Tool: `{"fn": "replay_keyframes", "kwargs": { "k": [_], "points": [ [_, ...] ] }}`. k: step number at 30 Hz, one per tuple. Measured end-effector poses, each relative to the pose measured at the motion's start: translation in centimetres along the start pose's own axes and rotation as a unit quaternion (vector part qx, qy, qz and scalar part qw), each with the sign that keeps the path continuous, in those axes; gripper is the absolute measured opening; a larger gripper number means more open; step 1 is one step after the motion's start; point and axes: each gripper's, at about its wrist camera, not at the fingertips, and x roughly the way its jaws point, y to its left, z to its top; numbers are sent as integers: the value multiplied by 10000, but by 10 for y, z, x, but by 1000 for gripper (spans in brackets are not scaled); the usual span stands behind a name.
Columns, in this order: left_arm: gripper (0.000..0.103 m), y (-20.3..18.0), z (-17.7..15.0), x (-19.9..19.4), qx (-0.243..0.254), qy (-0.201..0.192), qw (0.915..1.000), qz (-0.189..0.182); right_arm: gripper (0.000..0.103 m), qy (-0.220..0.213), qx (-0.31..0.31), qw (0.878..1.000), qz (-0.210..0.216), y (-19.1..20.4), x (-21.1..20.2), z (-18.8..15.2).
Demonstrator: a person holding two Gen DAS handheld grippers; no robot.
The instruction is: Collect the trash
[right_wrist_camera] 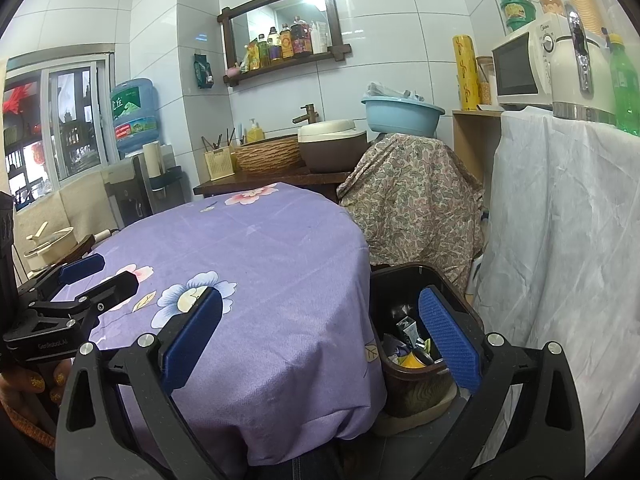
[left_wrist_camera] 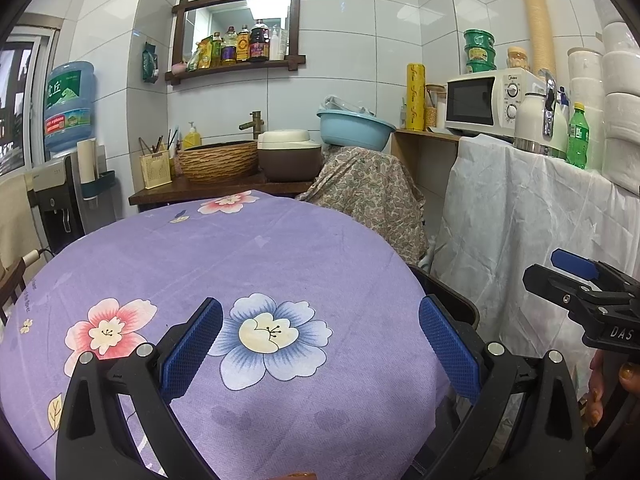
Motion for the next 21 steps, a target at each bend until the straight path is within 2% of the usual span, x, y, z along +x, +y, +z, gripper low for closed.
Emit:
{"fn": "replay_keyframes", "kwargs": {
  "k": [14, 21],
  "points": [
    [97, 5, -2, 0, -121, 6, 9999, -93, 97, 16, 13, 10000, -12, 0, 1, -2],
    [97, 6, -1, 0, -88, 6, 10000, 3, 97, 19, 15, 10000, -12, 0, 1, -2]
  ]
}}
